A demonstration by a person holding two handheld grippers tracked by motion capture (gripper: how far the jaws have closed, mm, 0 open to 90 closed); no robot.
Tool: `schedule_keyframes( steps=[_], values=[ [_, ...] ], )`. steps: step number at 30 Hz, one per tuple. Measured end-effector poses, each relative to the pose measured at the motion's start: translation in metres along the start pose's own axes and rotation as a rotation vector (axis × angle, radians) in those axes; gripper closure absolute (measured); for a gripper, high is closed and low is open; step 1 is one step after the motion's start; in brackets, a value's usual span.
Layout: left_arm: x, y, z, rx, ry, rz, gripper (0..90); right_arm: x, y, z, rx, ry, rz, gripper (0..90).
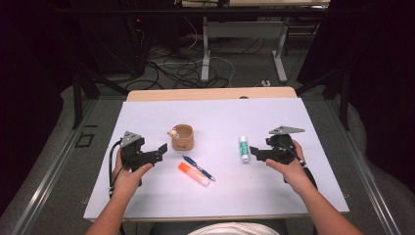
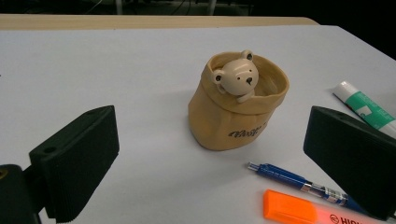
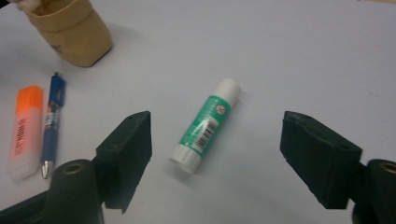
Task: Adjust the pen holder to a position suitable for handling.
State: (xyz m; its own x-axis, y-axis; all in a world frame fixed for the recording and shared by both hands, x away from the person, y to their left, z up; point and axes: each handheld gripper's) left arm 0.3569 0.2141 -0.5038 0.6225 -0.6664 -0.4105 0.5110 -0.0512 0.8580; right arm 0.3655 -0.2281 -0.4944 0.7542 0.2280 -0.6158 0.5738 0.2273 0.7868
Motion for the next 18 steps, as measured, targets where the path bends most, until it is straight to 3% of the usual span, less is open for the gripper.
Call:
schedule_keyframes(
  steps=[8,18],
  values=[
    [0.0,0.0,0.0,0.004,0.005,0.0,3.6,0.006,0.008,-0.034,-0.107,0.078,-0.015,30.8],
    [0.0,-0.001,-0.002,-0.001,0.003,-0.004,3.8,0.013,0.016,-0.074,-0.187,0.178,-0.07,36.7]
  ],
)
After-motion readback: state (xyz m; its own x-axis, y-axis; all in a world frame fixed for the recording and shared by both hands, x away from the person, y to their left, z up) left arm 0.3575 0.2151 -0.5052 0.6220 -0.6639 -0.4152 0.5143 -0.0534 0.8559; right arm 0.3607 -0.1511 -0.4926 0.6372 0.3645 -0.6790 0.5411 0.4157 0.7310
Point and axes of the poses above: each handheld gripper's, and its own axes: x roughly forward along the jaws, y roughly out of its top, z roughly to its right, and after that the axes turned 15 degrees about -y, right-handed
